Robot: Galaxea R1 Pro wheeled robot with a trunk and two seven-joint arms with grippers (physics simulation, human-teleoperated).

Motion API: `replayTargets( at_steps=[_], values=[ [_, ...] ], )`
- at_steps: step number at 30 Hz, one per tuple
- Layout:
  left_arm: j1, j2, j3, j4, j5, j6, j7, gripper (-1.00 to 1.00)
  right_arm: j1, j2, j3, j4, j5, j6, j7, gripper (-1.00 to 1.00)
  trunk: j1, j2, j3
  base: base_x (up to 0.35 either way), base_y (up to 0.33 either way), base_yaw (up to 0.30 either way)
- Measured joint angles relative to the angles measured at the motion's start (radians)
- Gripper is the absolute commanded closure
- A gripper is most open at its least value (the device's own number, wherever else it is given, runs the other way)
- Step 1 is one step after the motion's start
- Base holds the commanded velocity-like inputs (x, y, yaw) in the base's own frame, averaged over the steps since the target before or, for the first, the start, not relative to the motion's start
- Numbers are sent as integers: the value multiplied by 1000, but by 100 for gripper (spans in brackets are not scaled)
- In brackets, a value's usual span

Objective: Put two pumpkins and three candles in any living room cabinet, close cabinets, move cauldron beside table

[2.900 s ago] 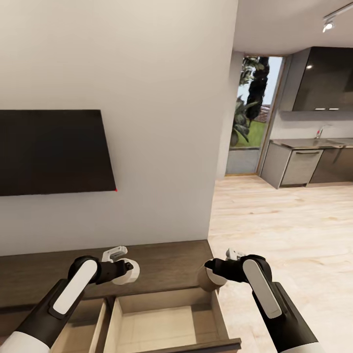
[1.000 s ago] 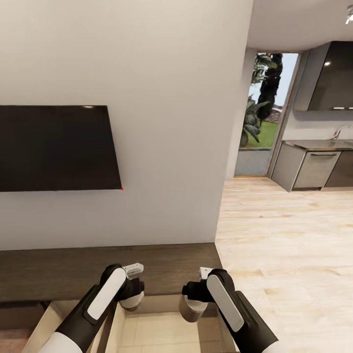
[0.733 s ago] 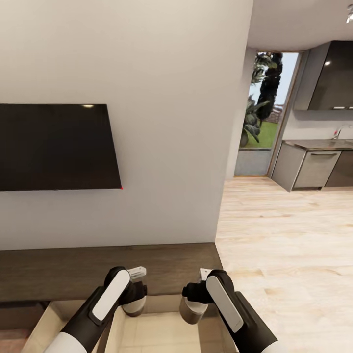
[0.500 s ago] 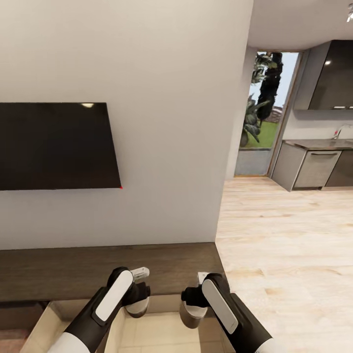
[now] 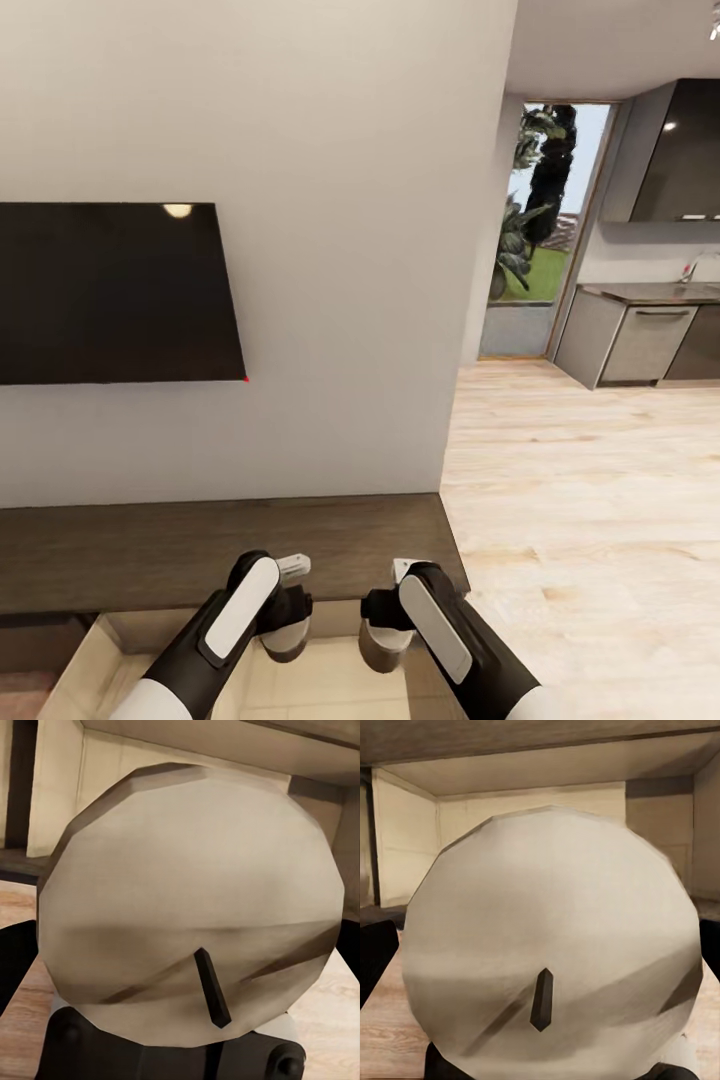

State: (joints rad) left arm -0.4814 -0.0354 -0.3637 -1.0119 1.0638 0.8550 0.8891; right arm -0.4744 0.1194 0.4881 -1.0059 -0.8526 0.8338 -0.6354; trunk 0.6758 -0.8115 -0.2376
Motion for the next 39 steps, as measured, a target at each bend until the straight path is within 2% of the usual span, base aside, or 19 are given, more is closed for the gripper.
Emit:
replayTargets(
  at_steps=[2, 6, 14, 19, 21, 22, 23, 25, 28, 31, 39],
  values=[
    [0, 0, 0, 1, 2, 0, -4, 100, 0, 17, 3, 0, 2, 0, 0, 100, 8, -14, -6, 0, 0, 0],
    [0, 0, -1, 43, -2, 0, -11, 100, 0, 25, 4, 1, 6, 2, 0, 100, 23, -42, -19, 0, 0, 0],
    [0, 2, -6, 93, -4, -13, -19, 100, 0, 27, 5, -3, 8, 2, 0, 100, 54, -98, -44, 0, 0, 0],
    [-1, 13, -28, 110, -10, -73, -43, 100, 0, 26, 6, 1, 10, -19, 3, 100, 73, -133, -60, 0, 0, 0],
    [-1, 18, -47, 121, -75, -101, -99, 100, 0, 25, 8, 8, 9, -57, 6, 100, 81, -147, -66, 0, 0, 0],
    [0, 19, -51, 153, -125, -127, -154, 100, 0, 25, 16, 17, 7, -69, 7, 100, 84, -154, -69, 0, 0, 0],
    [0, 17, -52, 188, -157, -150, -200, 100, 0, 25, 27, 23, 5, -74, 7, 100, 88, -161, -72, 0, 0, 0],
    [-1, 12, -53, 245, -211, -202, -282, 100, 0, 25, 48, 29, 6, -79, 7, 100, 96, -175, -79, 0, 0, 0],
    [-1, 10, -53, 276, -260, -236, -335, 100, 0, 25, 59, 34, 7, -83, 10, 100, 107, -196, -88, 0, 0, 0],
    [-2, 15, -51, 287, -281, -249, -356, 100, 0, 25, 64, 35, 8, -84, 13, 100, 119, -217, -97, 0, 0, 0],
    [-5, 20, -47, 297, -287, -255, -366, 100, 0, 24, 64, 35, 10, -84, 15, 100, 150, -273, -122, 0, 0, 0]
  ],
)
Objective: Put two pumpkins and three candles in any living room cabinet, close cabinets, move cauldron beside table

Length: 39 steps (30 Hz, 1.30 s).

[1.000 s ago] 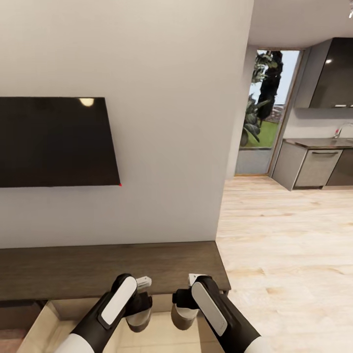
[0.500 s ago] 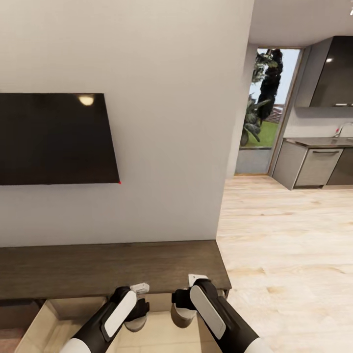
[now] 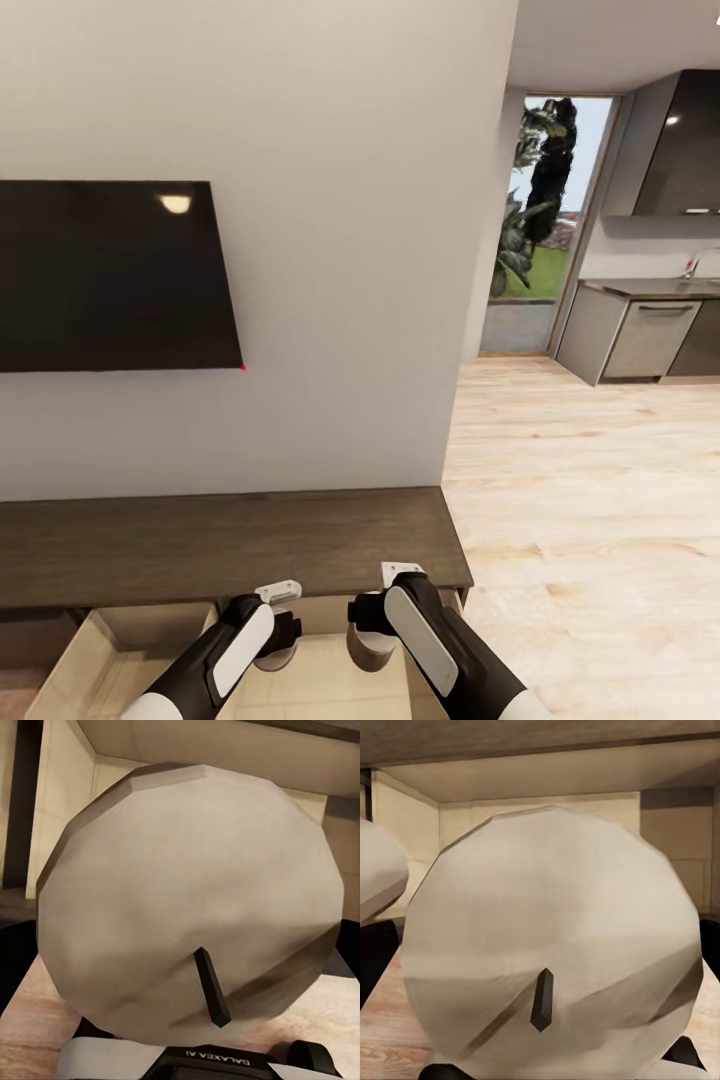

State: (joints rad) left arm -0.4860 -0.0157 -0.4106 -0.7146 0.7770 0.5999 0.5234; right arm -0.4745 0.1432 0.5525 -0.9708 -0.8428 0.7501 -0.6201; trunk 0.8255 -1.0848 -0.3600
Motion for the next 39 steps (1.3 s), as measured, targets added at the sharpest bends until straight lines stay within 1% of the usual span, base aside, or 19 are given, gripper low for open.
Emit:
replayTargets(
  at_steps=[8, 23, 27, 35, 39],
  values=[
    [-2, 1, 1, 3, 1, -1, 0, 100, 0, -1, -1, -1, 0, -1, 0, 100, 31, -56, -25, 0, 0, 0],
    [-2, 5, 5, 51, 9, 1, -3, 100, 0, 0, 5, -1, -1, -21, 0, 100, 88, -161, -72, 0, 0, 0],
    [-5, 6, 5, 52, 6, 2, -4, 100, 0, 0, 5, 5, 0, -21, 0, 100, 104, -189, -85, 0, 0, 0],
    [-29, 4, 5, 49, 7, 15, -6, 100, 0, 0, 4, 20, 0, -22, 0, 100, 134, -245, -110, 0, 0, 0],
    [-45, 3, 5, 48, 17, 19, -7, 100, 0, 0, 4, 21, 0, -21, 0, 100, 150, -273, -122, 0, 0, 0]
  ],
)
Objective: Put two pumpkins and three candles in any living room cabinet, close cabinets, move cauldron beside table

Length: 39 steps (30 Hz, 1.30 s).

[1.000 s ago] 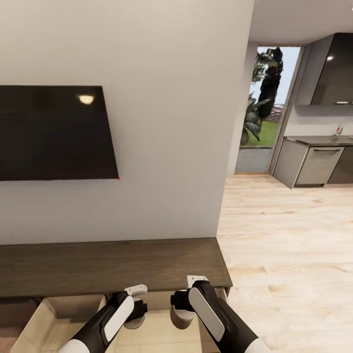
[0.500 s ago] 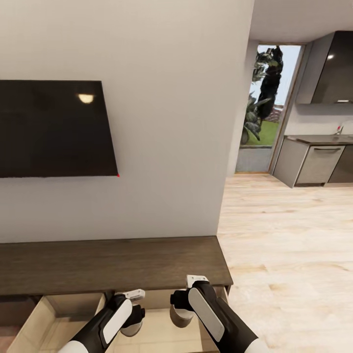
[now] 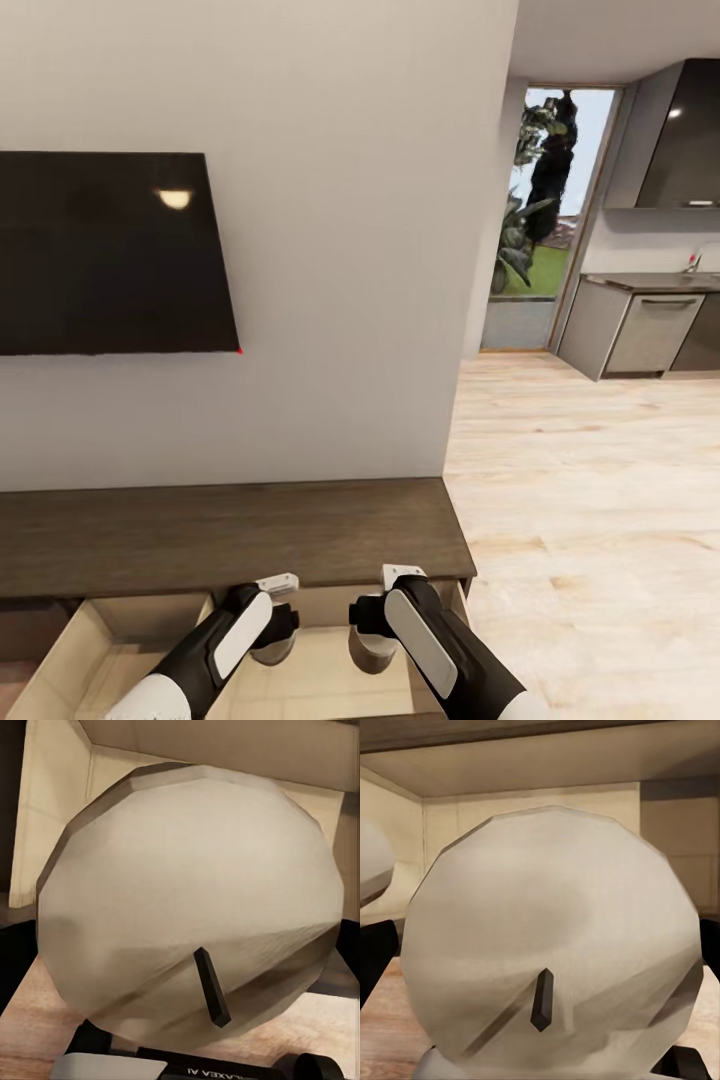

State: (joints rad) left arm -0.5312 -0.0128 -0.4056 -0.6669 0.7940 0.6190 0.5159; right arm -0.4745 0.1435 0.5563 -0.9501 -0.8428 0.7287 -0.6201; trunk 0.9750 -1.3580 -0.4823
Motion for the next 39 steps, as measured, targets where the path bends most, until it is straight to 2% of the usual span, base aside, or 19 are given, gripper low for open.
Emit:
replayTargets(
  at_steps=[3, 14, 28, 31, 35, 39],
  values=[
    [-6, -5, -1, -1, -3, 2, 1, 100, 0, -1, -1, 0, 0, 0, 0, 100, 12, -21, -9, 0, 0, 0],
    [-42, 5, -1, 5, -1, 4, 0, 100, -1, 2, -2, -4, 1, 1, 0, 100, 54, -98, -44, 0, 0, 0],
    [-45, 6, -1, 6, 6, 5, 0, 100, -11, 4, -1, -10, 3, -5, 0, 100, 107, -196, -88, 0, 0, 0],
    [-45, 6, -1, 6, 6, 5, 0, 100, -17, 4, 9, -7, 1, -29, 1, 100, 119, -217, -97, 0, 0, 0],
    [-45, 5, 0, 1, 5, 7, 0, 100, -20, 4, 47, -6, 1, -68, 0, 100, 134, -245, -110, 0, 0, 0],
    [-52, 4, 0, -1, 6, 60, 1, 100, -21, 4, 55, -5, 1, -83, 0, 100, 150, -273, -122, 0, 0, 0]
  ],
)
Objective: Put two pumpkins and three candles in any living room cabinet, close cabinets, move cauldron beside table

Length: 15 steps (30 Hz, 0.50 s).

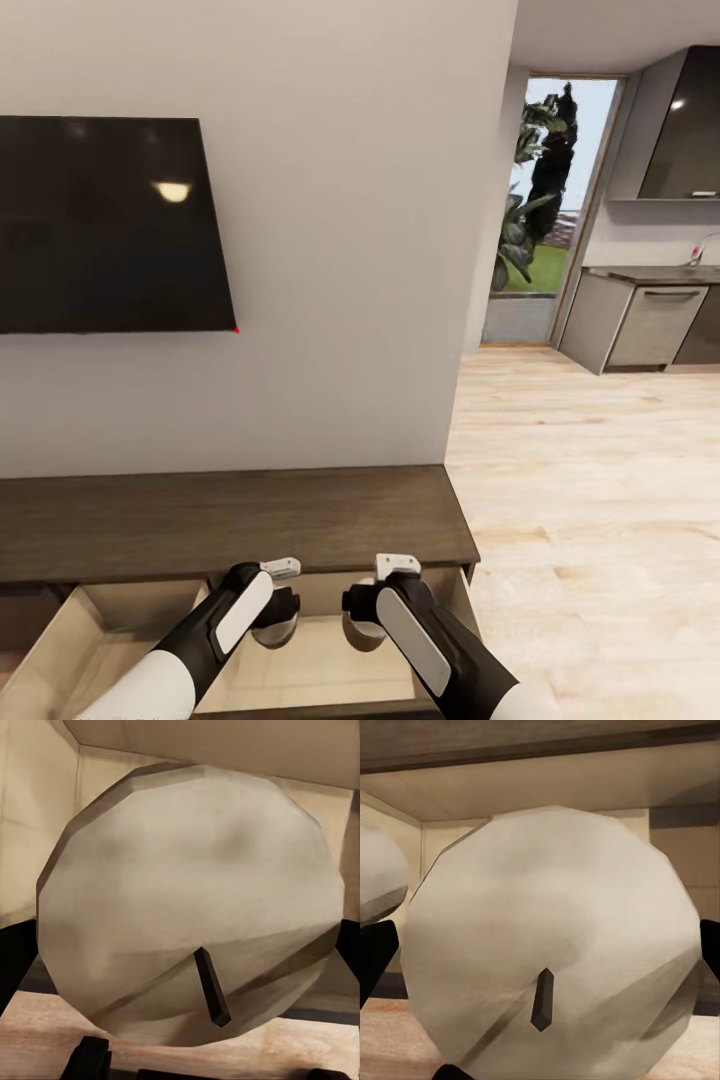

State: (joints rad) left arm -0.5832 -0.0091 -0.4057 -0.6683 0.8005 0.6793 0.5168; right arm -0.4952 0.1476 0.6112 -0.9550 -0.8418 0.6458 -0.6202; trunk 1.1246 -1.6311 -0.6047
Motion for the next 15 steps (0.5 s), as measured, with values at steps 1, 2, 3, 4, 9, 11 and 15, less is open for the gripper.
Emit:
replayTargets(
  at_steps=[1, 2, 3, 4, 9, 11, 15],
  values=[
    [0, 0, 0, -1, -2, 6, 0, 100, 0, 0, 0, 0, 0, -1, 0, 100, 4, -7, -3, 0, 0, 0],
    [-1, 0, 0, -1, -2, 14, 0, 100, 0, 0, 1, 0, 0, -2, 0, 100, 8, -14, -6, 0, 0, 0],
    [-1, 0, 0, -2, -2, 19, 0, 100, 0, 0, 1, -1, 0, -3, 0, 100, 12, -21, -9, 0, 0, 0],
    [-2, -1, 0, -2, -3, 23, 0, 100, 0, 0, 1, -1, 0, -3, 0, 100, 15, -28, -13, 0, 0, 0],
    [-2, 1, 0, -2, -5, 28, 1, 100, 0, 2, 2, -1, 0, -4, 0, 100, 35, -63, -28, 0, 0, 0],
    [-2, 2, 0, -2, -6, 28, 2, 100, 0, 2, 2, -1, 0, -4, 0, 100, 42, -77, -34, 0, 0, 0],
    [-2, 2, 0, -2, -6, 27, 2, 100, 0, 2, 2, -2, 0, -4, 0, 100, 58, -105, -47, 0, 0, 0]
  ],
)
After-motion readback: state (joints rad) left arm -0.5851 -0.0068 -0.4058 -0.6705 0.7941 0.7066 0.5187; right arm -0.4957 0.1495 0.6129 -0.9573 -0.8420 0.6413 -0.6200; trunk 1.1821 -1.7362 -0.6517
